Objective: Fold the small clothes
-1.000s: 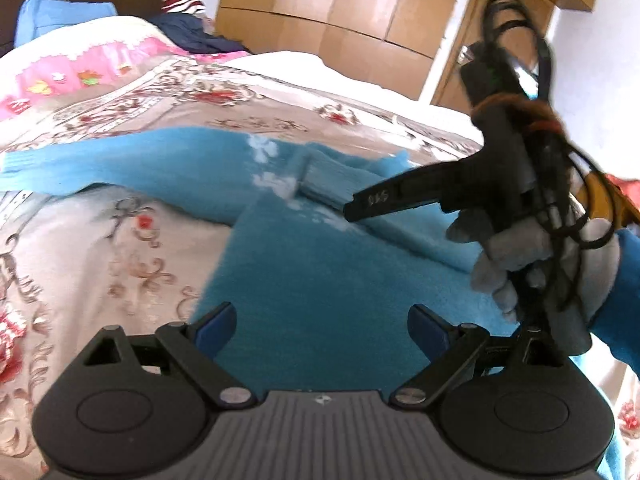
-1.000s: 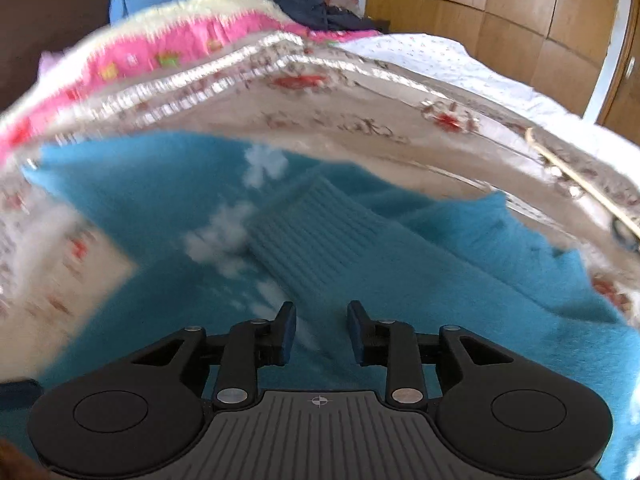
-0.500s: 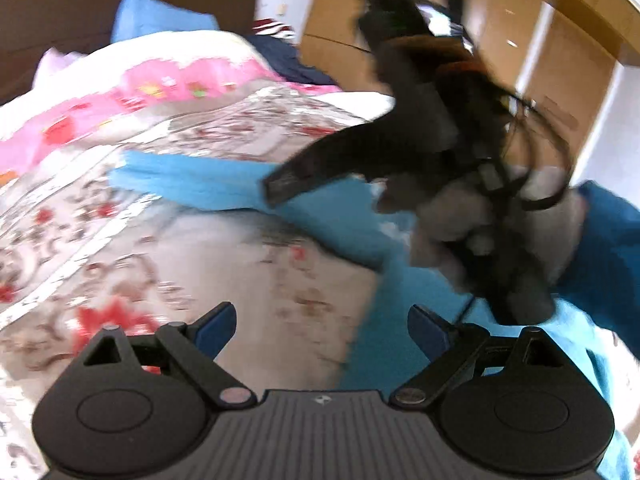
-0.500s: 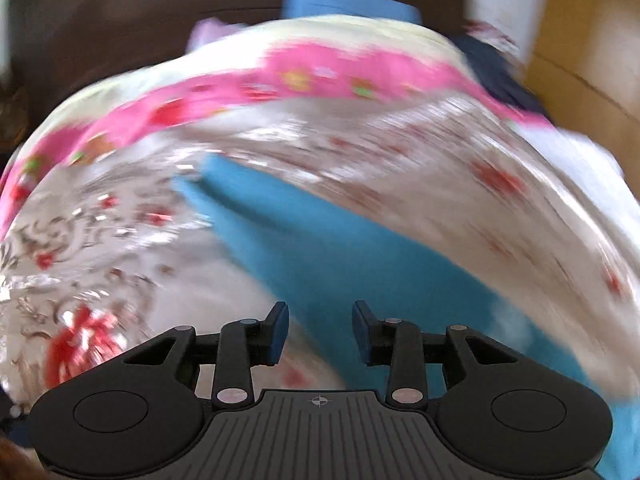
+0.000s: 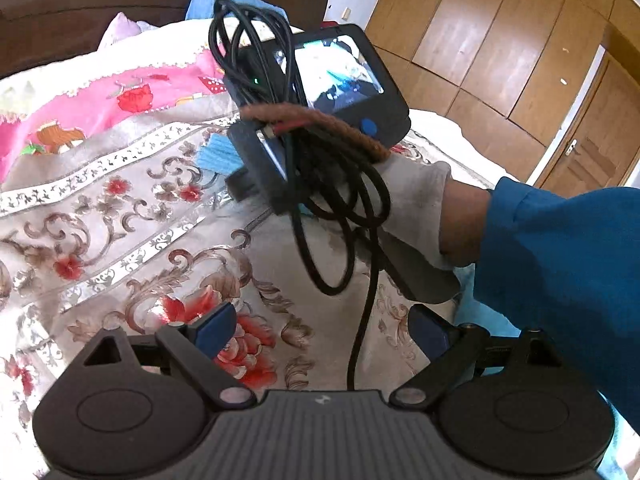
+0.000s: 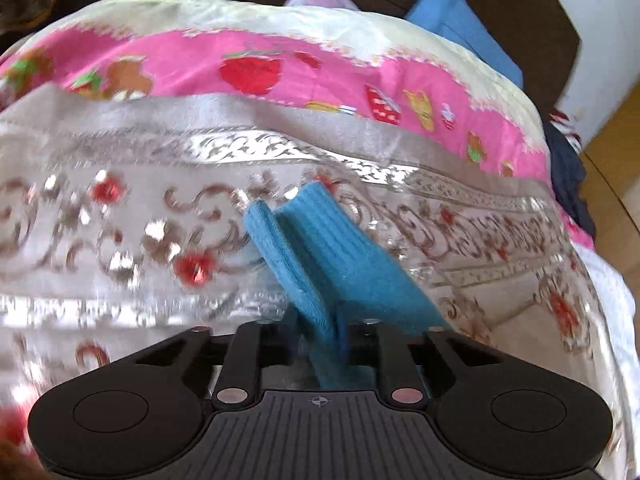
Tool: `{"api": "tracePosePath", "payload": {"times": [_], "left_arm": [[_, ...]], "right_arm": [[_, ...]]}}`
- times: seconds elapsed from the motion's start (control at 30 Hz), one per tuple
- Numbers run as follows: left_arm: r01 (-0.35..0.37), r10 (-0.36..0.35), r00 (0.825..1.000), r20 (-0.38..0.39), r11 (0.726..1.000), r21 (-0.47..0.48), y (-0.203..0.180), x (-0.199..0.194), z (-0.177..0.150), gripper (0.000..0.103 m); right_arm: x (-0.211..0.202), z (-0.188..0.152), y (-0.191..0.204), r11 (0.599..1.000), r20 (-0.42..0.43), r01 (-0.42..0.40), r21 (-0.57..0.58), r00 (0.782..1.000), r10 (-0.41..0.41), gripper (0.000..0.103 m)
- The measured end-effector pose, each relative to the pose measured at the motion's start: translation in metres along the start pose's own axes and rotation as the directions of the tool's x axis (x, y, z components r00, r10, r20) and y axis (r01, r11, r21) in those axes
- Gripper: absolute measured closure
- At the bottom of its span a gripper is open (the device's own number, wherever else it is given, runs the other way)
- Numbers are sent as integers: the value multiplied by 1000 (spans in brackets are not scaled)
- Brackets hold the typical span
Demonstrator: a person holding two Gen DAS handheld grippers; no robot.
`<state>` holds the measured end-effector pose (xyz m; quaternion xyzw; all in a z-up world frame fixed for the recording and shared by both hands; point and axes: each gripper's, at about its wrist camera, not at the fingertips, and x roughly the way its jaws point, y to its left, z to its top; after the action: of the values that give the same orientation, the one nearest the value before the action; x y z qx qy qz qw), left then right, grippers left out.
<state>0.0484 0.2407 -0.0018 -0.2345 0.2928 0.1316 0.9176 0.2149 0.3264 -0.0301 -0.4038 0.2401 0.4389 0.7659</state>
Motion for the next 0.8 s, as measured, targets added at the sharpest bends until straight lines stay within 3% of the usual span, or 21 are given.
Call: {"api": "tracePosePath", "payload": {"times": [0.17,0.33,0.47,0.6,0.67,0.8], "left_arm": [[14,-16,1000,24,997,70,-17,-5,2,1],[72,-88,994,66,972,225,-63,-9,13,1],[164,-202,975,90,933,320,-110,-15,20,0],[223,-289,953,90,873,434,-162,-12,9,0],[248,-311,949,50,834,492,-191,-3,-3,0],[297,-307,948,-80,770,565,-233,25,-36,0]], "right_arm": [[-45,-9,-47,971,93,-27,239,996,5,96],[-133,-50,-138,837,217,-19,547,969,-120,96],[-212,-119,-205,669,242,20,743,924,-296,96],[-270,-213,-237,504,166,95,859,878,-448,96],[-284,-275,-242,381,84,131,915,863,-499,96],[-274,-390,-237,122,-130,221,968,852,-508,96]]}}
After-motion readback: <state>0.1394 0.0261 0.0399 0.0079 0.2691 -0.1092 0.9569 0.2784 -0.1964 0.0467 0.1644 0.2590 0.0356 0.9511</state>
